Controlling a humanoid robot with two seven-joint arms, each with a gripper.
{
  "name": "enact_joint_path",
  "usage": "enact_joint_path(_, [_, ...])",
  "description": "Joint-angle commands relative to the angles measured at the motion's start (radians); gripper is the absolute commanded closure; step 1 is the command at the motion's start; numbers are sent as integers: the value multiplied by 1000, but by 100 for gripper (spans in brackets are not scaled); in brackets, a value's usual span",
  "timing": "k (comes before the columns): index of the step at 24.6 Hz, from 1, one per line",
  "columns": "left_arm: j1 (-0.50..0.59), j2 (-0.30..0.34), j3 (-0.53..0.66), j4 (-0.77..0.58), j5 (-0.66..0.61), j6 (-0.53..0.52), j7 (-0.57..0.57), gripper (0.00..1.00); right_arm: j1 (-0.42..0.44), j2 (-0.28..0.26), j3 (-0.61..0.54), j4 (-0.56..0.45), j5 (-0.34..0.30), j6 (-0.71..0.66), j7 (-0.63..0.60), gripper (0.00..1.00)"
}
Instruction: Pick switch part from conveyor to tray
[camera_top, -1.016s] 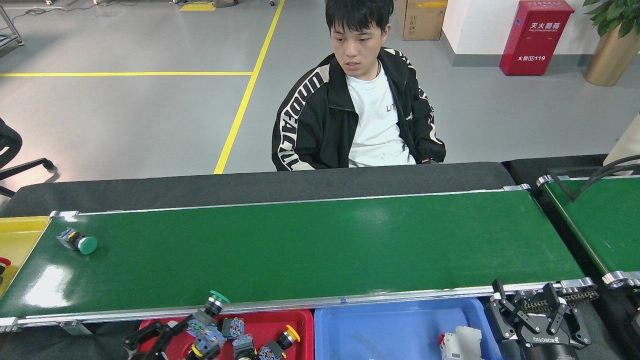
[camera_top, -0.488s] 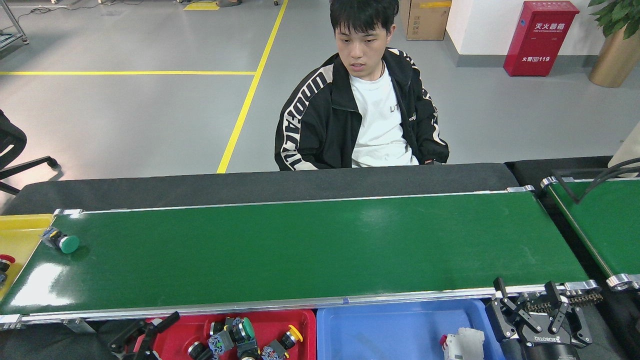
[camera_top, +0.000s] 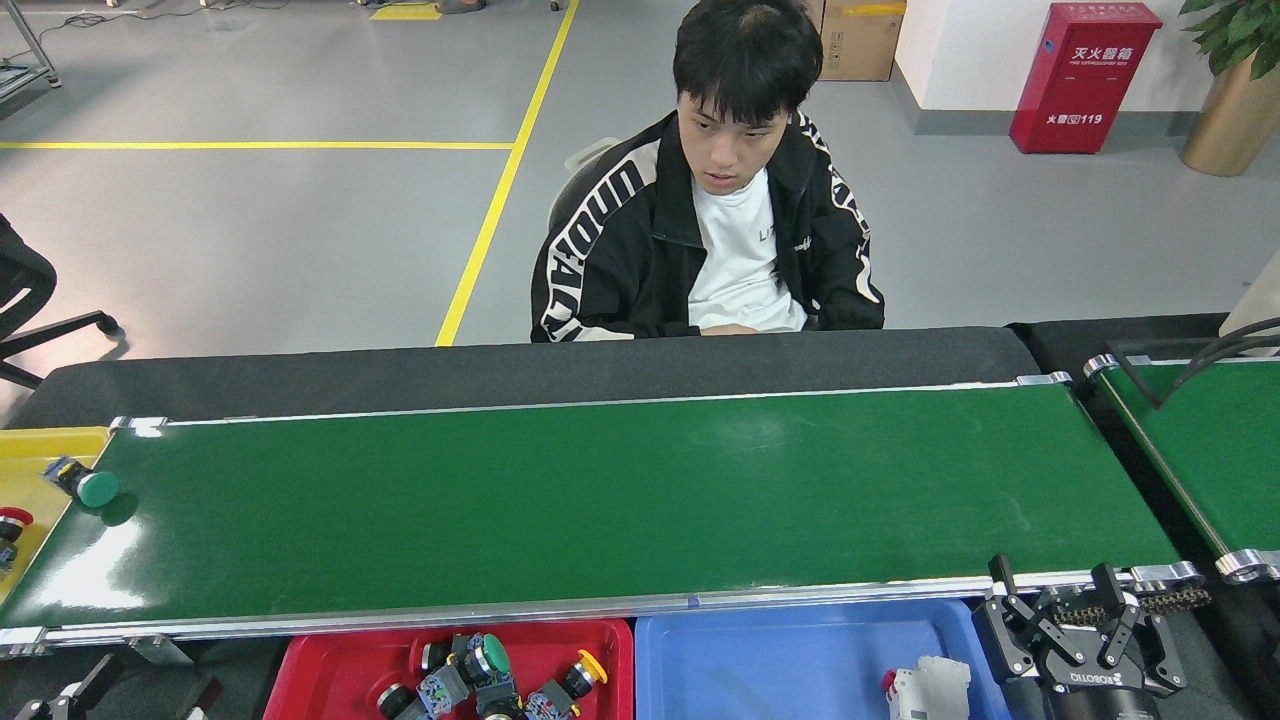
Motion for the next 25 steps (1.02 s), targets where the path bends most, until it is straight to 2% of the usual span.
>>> enact_joint_path(1, [-6, -3, 11, 1, 21, 53, -6, 0, -3, -2, -6, -15, -2, -2, -8, 1])
enact_joint_path(12, [-21, -16, 21, 7, 65, 117, -5, 0, -9, -5, -4, -18, -2, -2, 1, 0])
enact_joint_path(23, [-22, -9, 17, 3, 64, 122, -5, 0, 108, -6, -26, -56, -1, -56, -13, 0])
enact_joint_path(25, [-29, -8, 8, 1, 64, 122, -5, 0, 134, -6, -34, -56, -1, -56, -48, 0])
